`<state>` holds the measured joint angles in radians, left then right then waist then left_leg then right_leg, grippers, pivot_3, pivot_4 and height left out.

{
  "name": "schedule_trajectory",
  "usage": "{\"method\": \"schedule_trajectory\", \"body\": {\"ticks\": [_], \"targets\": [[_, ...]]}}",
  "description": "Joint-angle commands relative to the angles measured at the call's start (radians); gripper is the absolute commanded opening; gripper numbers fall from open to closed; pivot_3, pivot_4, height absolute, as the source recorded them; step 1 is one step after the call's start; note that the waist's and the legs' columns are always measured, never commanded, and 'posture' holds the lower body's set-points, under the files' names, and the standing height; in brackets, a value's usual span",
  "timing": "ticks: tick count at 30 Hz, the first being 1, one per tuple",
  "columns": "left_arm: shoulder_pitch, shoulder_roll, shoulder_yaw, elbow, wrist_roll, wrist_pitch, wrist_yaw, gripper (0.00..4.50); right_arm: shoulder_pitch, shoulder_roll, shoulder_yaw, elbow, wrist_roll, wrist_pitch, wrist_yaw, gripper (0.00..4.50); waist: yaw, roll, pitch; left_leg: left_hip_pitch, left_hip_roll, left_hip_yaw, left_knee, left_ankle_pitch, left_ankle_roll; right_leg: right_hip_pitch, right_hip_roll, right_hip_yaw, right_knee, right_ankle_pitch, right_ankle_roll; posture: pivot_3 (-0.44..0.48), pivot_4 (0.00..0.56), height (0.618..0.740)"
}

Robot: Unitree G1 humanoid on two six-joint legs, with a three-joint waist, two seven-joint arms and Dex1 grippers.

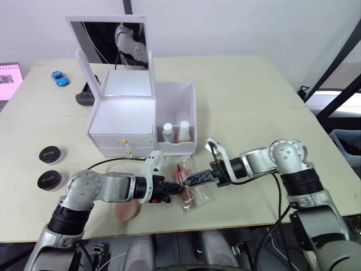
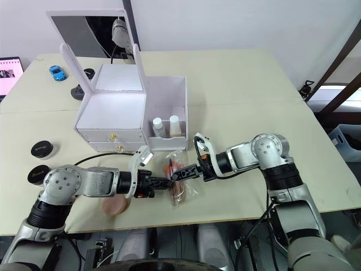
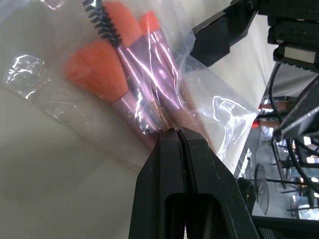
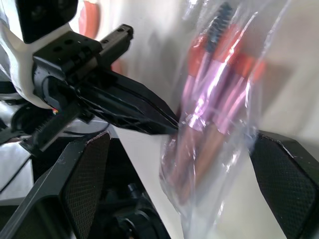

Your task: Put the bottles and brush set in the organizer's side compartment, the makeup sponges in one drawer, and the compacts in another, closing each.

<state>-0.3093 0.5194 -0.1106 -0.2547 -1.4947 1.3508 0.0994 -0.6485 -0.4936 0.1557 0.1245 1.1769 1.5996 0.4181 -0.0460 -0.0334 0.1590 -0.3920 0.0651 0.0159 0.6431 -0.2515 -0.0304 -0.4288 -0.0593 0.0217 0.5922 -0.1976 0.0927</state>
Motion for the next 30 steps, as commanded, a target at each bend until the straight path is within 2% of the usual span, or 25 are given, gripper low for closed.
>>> {"method": "schedule_trajectory", "body": {"ticks": [1,13,14,15,22,23,30], "targets": [[0.030,0.028,-0.003,-0.001,0.023,0.035,0.030,0.05,0.009,0.049,0.066,0.029,-0.053,0.015,0.003,4.50,-0.001,0.000,0.000,0.000,0.000,-0.001,0.000,0.000,0.000,0.000,0.000,0.000,0.000,0.000,0.000,0.000,0.150,0.723],[0.021,0.019,0.013,-0.022,0.019,0.021,0.004,0.05,0.018,0.085,0.077,0.054,-0.135,0.015,0.051,4.50,-0.004,0.001,0.000,0.001,-0.001,-0.010,-0.004,0.000,0.000,-0.001,0.003,-0.002,-0.001,0.000,-0.004,0.000,0.150,0.723],[0.020,0.020,0.015,-0.025,0.016,0.022,-0.001,0.00,0.020,0.085,0.074,0.055,-0.141,0.015,0.053,3.95,-0.003,0.001,0.000,0.001,-0.001,-0.011,-0.006,0.000,0.000,-0.001,0.004,-0.002,-0.003,0.000,-0.005,0.000,0.150,0.723],[0.021,0.022,0.017,-0.027,0.014,0.023,-0.002,0.00,0.021,0.085,0.070,0.056,-0.145,0.015,0.056,3.71,-0.001,0.001,0.000,0.001,-0.002,-0.013,-0.008,0.000,0.000,-0.001,0.004,-0.002,-0.006,0.001,-0.006,0.000,0.150,0.723],[0.016,0.065,0.028,-0.034,0.020,0.041,-0.053,0.00,0.031,0.102,0.042,0.058,-0.177,0.015,0.068,0.38,0.002,0.001,0.000,-0.001,-0.003,-0.020,-0.015,0.000,0.001,-0.002,0.010,-0.002,-0.009,0.000,-0.015,0.000,0.150,0.723],[0.013,0.075,0.026,-0.038,0.020,0.045,-0.070,0.00,0.034,0.104,0.041,0.058,-0.181,0.015,0.070,0.05,0.002,0.000,0.000,0.000,-0.002,-0.020,-0.015,-0.001,0.002,-0.002,0.011,-0.002,-0.009,0.000,-0.015,0.000,0.150,0.723],[-0.014,0.150,0.087,-0.091,-0.008,0.016,-0.192,0.00,0.063,0.089,0.008,0.014,-0.163,0.015,0.072,0.02,0.003,0.000,0.000,0.000,-0.001,-0.023,-0.014,-0.001,0.002,-0.002,0.012,-0.003,-0.008,-0.001,-0.014,0.000,0.150,0.723]]}}
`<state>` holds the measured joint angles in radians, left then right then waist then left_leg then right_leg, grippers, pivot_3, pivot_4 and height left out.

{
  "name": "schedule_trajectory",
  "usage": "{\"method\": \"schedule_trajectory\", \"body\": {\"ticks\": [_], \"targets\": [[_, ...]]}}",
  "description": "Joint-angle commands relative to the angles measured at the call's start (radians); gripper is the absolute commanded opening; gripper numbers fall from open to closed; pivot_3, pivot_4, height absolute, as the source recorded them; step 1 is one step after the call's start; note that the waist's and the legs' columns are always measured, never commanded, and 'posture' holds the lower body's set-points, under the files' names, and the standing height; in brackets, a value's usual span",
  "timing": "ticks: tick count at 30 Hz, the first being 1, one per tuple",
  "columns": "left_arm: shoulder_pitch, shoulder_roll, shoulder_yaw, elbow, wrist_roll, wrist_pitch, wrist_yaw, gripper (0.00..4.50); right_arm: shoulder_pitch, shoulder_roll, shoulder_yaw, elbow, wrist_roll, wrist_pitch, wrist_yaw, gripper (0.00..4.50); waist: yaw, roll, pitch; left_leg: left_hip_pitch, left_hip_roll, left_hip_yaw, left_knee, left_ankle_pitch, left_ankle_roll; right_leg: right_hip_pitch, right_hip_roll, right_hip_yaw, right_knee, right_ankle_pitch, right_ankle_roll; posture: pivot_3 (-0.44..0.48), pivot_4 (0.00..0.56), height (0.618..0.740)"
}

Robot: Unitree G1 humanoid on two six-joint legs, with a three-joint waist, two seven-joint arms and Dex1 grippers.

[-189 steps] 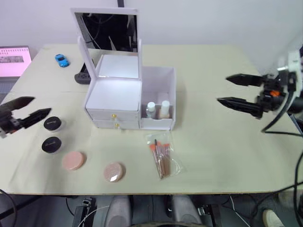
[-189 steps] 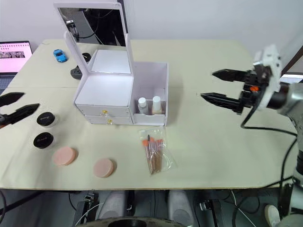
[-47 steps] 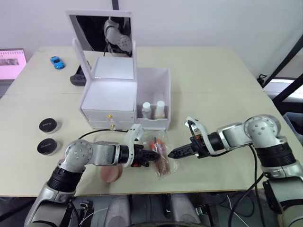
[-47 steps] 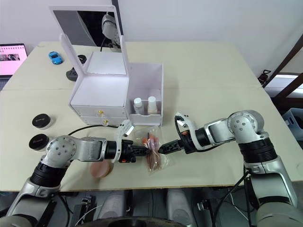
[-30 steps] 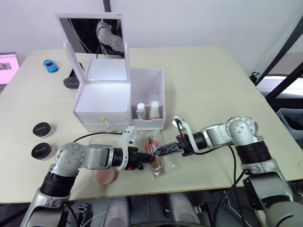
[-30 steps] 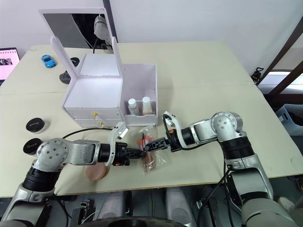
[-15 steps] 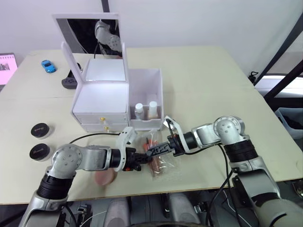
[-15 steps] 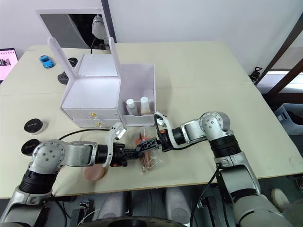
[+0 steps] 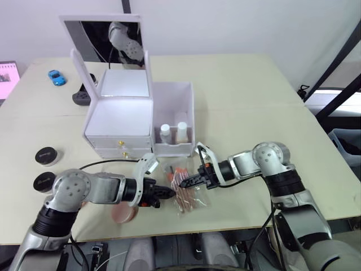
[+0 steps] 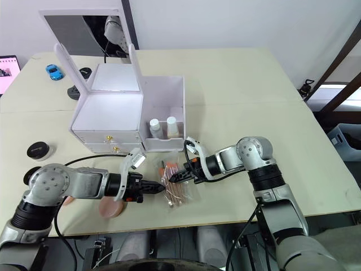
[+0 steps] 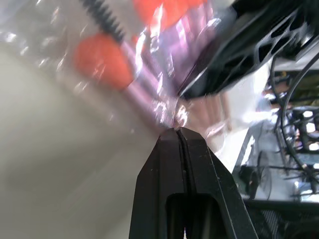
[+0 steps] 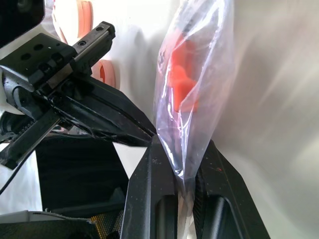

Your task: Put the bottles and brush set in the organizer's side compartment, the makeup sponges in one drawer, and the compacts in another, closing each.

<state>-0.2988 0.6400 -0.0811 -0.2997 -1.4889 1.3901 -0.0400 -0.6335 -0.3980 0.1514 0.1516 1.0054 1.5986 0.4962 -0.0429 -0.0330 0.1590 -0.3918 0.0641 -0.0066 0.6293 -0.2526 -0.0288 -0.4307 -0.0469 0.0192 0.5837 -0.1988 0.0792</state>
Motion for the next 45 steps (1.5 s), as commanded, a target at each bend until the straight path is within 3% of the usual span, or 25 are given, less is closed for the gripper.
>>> {"method": "schedule_trajectory", "body": {"ticks": [1,7,10,12,14,18,22,29,32,38,45], "targets": [[-0.026,0.043,0.070,-0.052,-0.016,-0.029,-0.073,0.00,0.057,-0.015,0.006,-0.033,0.019,0.016,-0.008,0.02,0.001,0.000,0.000,0.000,0.000,0.000,0.000,0.000,0.000,0.000,0.000,0.000,0.000,0.000,0.000,0.000,0.150,0.723],[-0.011,0.115,0.174,-0.103,-0.069,-0.073,-0.217,0.00,0.113,-0.100,-0.071,-0.191,0.140,0.016,-0.040,0.02,0.010,0.003,0.003,-0.005,0.000,0.001,-0.001,0.000,0.000,-0.003,-0.001,0.000,-0.002,0.001,-0.002,0.000,0.150,0.723],[0.014,0.128,0.251,-0.153,-0.064,-0.145,-0.322,0.00,0.127,-0.128,-0.176,-0.254,0.236,0.016,-0.109,0.02,0.014,0.005,0.005,-0.018,-0.001,0.001,0.001,0.000,0.000,-0.014,-0.001,0.000,-0.001,0.001,-0.002,0.000,0.150,0.723],[0.039,0.161,0.310,-0.211,-0.054,-0.177,-0.439,0.00,0.128,-0.178,-0.261,-0.369,0.345,0.016,-0.113,0.02,0.016,0.006,0.009,-0.018,-0.001,0.001,0.001,0.000,0.000,-0.015,-0.001,0.000,-0.002,0.001,-0.002,0.000,0.150,0.723],[0.068,0.178,0.353,-0.272,0.042,-0.265,-0.556,0.00,0.125,-0.226,-0.350,-0.485,0.434,-0.031,-0.118,0.02,0.024,0.007,0.010,-0.018,-0.001,0.001,0.000,0.000,0.000,-0.016,0.000,0.000,-0.001,0.001,-0.002,0.000,0.150,0.723],[0.100,0.184,0.365,-0.307,0.188,-0.400,-0.655,0.00,0.111,-0.315,-0.440,-0.623,0.505,-0.146,-0.087,0.02,0.030,0.009,0.011,-0.015,0.000,0.001,0.000,0.000,0.000,-0.013,0.000,0.000,-0.002,0.001,-0.001,0.000,0.150,0.723],[0.108,0.169,0.384,-0.325,0.257,-0.496,-0.684,0.00,0.078,-0.359,-0.492,-0.704,0.404,-0.337,0.026,0.02,0.031,0.009,0.012,-0.016,-0.001,0.001,0.003,0.000,0.000,-0.013,-0.001,0.000,-0.004,0.000,0.001,0.000,0.150,0.723],[0.101,0.223,0.553,-0.175,0.107,-0.477,-0.674,0.00,-0.207,-0.384,-0.358,-0.480,0.151,-0.564,0.198,0.02,0.022,0.010,0.013,-0.016,0.000,0.003,0.003,0.000,0.000,-0.014,0.000,0.002,-0.003,0.001,0.000,0.000,0.150,0.723],[0.115,0.258,0.624,-0.155,0.128,-0.496,-0.670,0.00,-0.287,-0.371,-0.246,-0.389,-0.022,-0.680,0.277,0.02,0.023,0.010,0.013,-0.015,0.001,0.002,0.001,0.000,0.000,-0.016,0.002,0.001,0.000,0.001,-0.001,0.000,0.150,0.723],[0.164,0.288,0.700,-0.167,0.193,-0.536,-0.700,0.00,-0.396,-0.246,-0.113,-0.166,-0.272,-0.914,0.364,0.02,0.024,0.010,0.013,-0.017,0.001,0.004,0.001,0.000,0.000,-0.016,0.001,0.003,-0.001,0.002,-0.003,0.000,0.150,0.723],[0.182,0.259,0.705,-0.220,0.166,-0.551,-0.649,0.00,-0.441,-0.071,-0.049,0.124,-0.466,-1.168,0.449,0.02,0.028,0.010,0.013,-0.016,0.001,0.004,0.002,0.000,0.000,-0.015,0.001,0.002,0.002,0.003,-0.004,0.000,0.150,0.723]]}}
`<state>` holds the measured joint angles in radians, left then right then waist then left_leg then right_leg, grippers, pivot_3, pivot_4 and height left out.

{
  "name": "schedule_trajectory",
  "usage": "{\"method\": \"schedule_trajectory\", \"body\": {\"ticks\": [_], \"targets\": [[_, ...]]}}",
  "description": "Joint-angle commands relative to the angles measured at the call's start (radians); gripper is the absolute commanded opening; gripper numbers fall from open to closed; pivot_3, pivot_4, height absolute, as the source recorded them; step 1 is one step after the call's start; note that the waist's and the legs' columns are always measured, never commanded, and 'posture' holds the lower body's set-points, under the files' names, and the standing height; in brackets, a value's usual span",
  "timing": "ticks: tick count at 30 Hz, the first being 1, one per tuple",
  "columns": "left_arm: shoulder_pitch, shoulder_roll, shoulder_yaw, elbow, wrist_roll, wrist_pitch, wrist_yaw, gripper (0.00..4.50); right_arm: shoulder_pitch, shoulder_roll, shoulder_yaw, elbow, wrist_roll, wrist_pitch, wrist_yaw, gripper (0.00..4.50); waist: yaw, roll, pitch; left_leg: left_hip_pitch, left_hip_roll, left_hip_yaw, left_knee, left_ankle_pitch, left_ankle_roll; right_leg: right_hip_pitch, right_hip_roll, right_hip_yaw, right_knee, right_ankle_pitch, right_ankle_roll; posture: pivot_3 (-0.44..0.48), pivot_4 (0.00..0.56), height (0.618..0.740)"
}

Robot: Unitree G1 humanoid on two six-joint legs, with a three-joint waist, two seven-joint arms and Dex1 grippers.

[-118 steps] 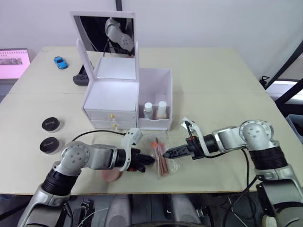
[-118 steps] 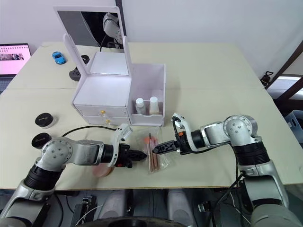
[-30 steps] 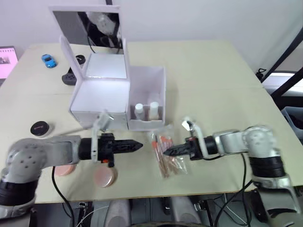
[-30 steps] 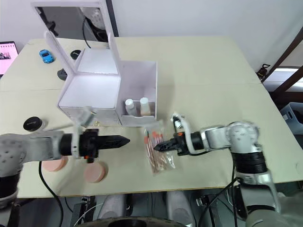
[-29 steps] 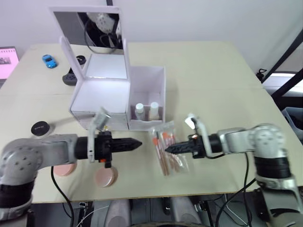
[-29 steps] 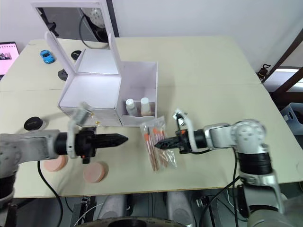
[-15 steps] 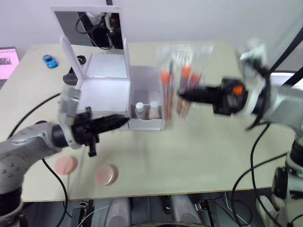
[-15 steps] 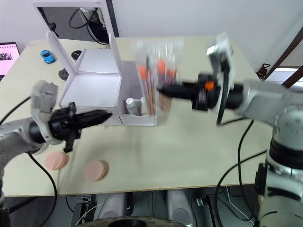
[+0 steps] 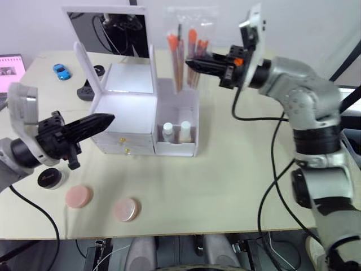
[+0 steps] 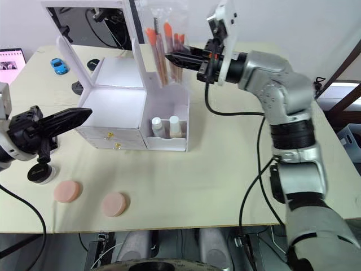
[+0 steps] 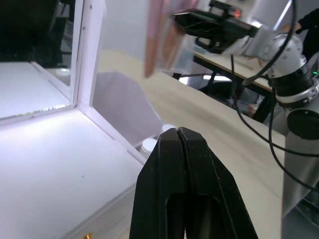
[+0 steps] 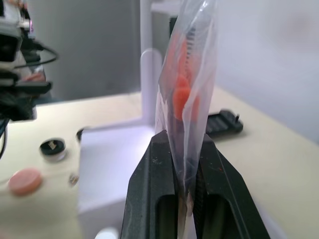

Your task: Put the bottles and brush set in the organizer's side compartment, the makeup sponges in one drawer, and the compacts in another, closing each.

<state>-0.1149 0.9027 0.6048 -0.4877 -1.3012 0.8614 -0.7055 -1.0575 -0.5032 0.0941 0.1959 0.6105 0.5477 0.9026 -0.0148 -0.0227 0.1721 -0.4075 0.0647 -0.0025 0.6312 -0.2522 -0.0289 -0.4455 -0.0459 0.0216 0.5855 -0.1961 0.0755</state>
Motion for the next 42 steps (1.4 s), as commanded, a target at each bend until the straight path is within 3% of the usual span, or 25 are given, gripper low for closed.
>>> {"method": "schedule_trajectory", "body": {"ticks": [1,8,23,27,32,42], "targets": [[-0.003,-0.006,0.017,-0.033,-0.031,-0.020,0.023,0.00,-0.015,0.051,0.017,0.121,-0.100,-0.159,0.060,0.02,0.000,0.000,0.000,0.000,0.000,0.000,0.000,0.000,0.000,0.000,0.000,0.000,0.000,0.000,0.000,0.000,0.150,0.723],[-0.014,0.006,-0.001,-0.031,-0.097,-0.001,0.049,0.00,-0.030,0.136,0.021,0.353,-0.201,-0.341,0.173,0.02,-0.003,0.000,0.000,0.001,0.000,0.000,0.001,0.000,0.000,0.000,0.000,0.000,0.006,0.000,0.000,0.000,0.150,0.723],[-0.037,0.007,-0.066,-0.026,-0.115,-0.007,0.061,0.00,-0.037,0.240,0.002,0.597,-0.313,-0.536,0.240,0.02,-0.006,0.000,0.000,0.007,0.000,-0.001,0.001,0.002,-0.003,0.002,0.001,0.001,0.012,0.000,0.000,0.000,0.150,0.723],[-0.029,-0.002,-0.076,-0.030,-0.091,-0.020,0.057,0.00,-0.049,0.245,-0.003,0.604,-0.320,-0.531,0.276,1.74,-0.006,0.000,0.000,0.007,0.000,-0.001,0.001,0.002,-0.003,0.002,0.001,0.001,0.012,0.000,0.000,0.000,0.150,0.723],[-0.017,-0.002,-0.077,-0.025,-0.078,-0.021,0.041,0.00,-0.062,0.212,-0.046,0.543,-0.291,-0.476,0.306,4.39,-0.005,0.000,0.000,0.007,0.000,-0.001,0.001,0.002,-0.003,0.002,0.001,0.001,0.013,0.000,0.000,0.000,0.150,0.723],[-0.056,-0.002,-0.116,0.012,-0.029,-0.029,-0.002,0.00,0.029,0.097,-0.140,0.098,-0.152,-0.170,0.239,4.46,0.000,0.000,0.000,0.008,0.000,-0.001,0.001,0.002,-0.004,0.003,0.001,0.001,0.013,0.000,0.000,0.000,0.150,0.723]]}}
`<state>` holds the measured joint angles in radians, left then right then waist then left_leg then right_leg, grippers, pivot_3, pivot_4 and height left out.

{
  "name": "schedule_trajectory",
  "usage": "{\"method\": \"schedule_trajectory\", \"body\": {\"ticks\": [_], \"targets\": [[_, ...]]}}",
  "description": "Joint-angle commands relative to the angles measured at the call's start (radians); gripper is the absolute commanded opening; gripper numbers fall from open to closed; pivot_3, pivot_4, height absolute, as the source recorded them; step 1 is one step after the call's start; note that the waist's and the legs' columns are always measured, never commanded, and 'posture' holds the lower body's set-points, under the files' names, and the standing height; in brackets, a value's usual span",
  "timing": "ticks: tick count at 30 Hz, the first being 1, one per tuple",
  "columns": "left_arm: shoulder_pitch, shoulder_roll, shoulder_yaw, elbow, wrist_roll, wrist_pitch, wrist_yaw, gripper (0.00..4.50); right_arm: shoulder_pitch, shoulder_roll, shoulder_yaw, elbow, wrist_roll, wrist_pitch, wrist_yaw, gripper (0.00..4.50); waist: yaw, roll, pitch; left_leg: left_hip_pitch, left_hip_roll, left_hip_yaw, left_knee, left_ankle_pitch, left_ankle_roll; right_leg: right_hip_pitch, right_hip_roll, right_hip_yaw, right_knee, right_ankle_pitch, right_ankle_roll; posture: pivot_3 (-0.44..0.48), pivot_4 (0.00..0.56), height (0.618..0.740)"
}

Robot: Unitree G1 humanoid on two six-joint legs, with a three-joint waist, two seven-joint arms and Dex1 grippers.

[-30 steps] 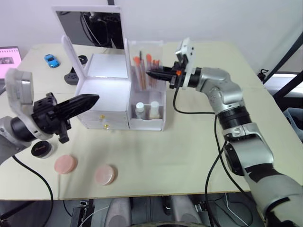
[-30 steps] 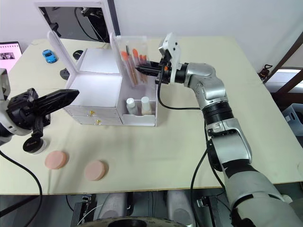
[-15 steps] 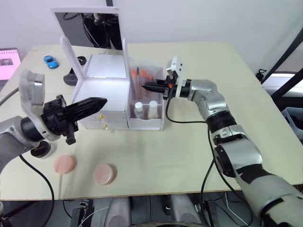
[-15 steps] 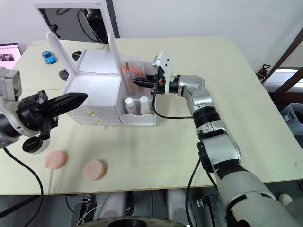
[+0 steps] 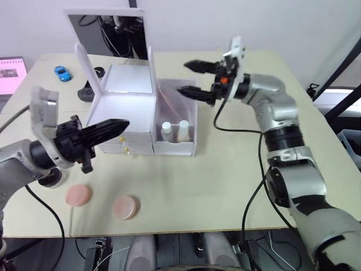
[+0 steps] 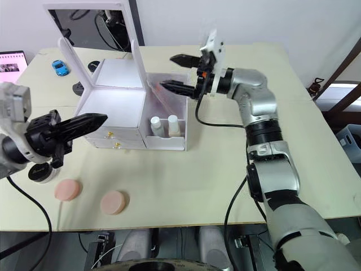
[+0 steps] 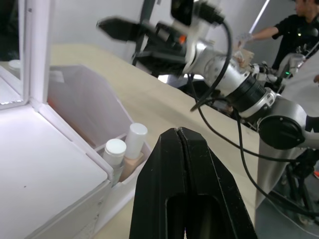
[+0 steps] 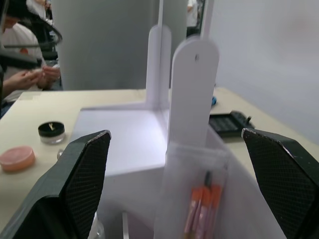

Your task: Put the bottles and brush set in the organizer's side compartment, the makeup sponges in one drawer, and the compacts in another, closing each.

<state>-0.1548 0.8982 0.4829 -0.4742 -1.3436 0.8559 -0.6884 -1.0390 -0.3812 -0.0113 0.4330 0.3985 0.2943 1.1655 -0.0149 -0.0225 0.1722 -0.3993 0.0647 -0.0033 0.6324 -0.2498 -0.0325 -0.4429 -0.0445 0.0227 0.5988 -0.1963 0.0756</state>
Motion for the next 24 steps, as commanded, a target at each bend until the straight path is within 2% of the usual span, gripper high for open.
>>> {"method": "schedule_trajectory", "body": {"ticks": [1,3,6,8,9,16,24], "targets": [[-0.020,0.002,0.002,0.003,0.019,-0.023,-0.026,0.00,0.027,-0.045,-0.033,-0.213,0.083,0.146,-0.032,4.46,0.000,0.000,0.000,0.000,0.000,0.000,0.000,0.000,0.000,0.000,0.000,0.000,0.000,0.000,0.000,0.000,0.150,0.723],[-0.027,0.002,-0.004,0.012,0.028,-0.022,-0.038,0.00,0.061,-0.083,-0.014,-0.356,0.116,0.259,-0.051,4.46,-0.001,0.000,0.000,0.001,0.000,0.000,0.000,0.000,0.000,0.000,0.000,0.000,0.000,0.000,0.000,0.000,0.150,0.723],[-0.036,0.000,-0.009,0.024,0.044,-0.024,-0.053,0.00,0.090,-0.106,0.025,-0.479,0.117,0.365,-0.113,4.46,-0.004,0.000,0.000,0.002,0.000,0.000,0.000,0.000,0.000,0.000,0.000,0.000,0.001,0.000,0.000,0.000,0.150,0.723],[-0.043,-0.001,-0.012,0.037,0.065,-0.033,-0.064,0.00,0.100,-0.099,0.070,-0.518,0.071,0.396,-0.181,3.95,-0.006,0.000,0.000,0.004,0.000,0.000,0.000,0.000,0.000,0.001,0.000,0.001,0.001,0.000,0.000,0.000,0.150,0.723],[-0.044,0.000,-0.014,0.042,0.074,-0.038,-0.070,0.00,0.103,-0.095,0.086,-0.531,0.059,0.405,-0.203,3.60,-0.006,0.000,0.000,0.005,0.000,0.001,0.000,0.000,0.000,0.002,0.000,0.001,0.002,0.000,-0.001,0.000,0.150,0.723],[-0.064,0.001,-0.022,0.069,0.133,-0.055,-0.104,0.00,0.064,-0.019,0.215,-0.390,-0.095,0.323,-0.306,0.02,-0.005,0.000,0.000,0.007,0.000,0.001,0.001,0.000,0.000,0.004,0.000,0.001,0.002,0.000,-0.003,0.000,0.150,0.723],[-0.062,-0.011,-0.028,0.050,0.152,-0.054,-0.099,0.00,-0.050,0.077,0.303,-0.076,-0.230,0.151,-0.286,0.02,-0.006,0.000,0.000,0.006,0.000,0.001,-0.001,0.000,0.000,0.003,0.001,0.002,0.002,0.000,-0.002,0.000,0.150,0.723]]}}
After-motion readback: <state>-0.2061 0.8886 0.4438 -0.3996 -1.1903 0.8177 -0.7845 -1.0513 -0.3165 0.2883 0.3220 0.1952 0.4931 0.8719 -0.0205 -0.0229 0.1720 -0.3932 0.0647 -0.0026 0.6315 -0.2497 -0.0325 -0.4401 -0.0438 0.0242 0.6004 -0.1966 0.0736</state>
